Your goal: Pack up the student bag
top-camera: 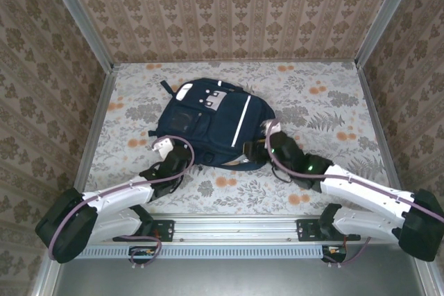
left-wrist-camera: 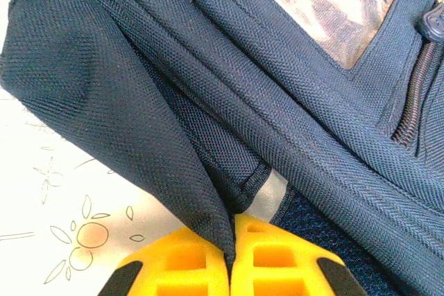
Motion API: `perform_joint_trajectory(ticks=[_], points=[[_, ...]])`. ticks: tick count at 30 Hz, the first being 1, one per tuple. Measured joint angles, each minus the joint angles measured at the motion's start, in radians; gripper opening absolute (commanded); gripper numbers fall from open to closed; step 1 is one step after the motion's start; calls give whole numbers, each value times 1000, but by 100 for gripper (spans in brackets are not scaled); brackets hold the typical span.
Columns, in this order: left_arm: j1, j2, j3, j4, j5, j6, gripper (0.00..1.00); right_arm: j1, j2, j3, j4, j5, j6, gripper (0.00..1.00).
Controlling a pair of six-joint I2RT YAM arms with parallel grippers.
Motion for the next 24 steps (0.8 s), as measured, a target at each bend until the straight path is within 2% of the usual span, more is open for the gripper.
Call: perform_joint_trajectory(ticks=[4, 8, 16, 24], points=[[-1, 0, 0, 0, 0, -3, 0, 216, 92, -76, 125, 104, 0, 40], [-1, 0, 0, 0, 2, -6, 0, 325, 278, -109, 297, 158, -1, 35], [-3, -3, 1, -5, 3, -14, 0, 413, 685, 10, 573, 193, -20, 33], [-8, -50, 5, -41, 14, -26, 0, 412, 853, 146, 682, 248, -27, 34]])
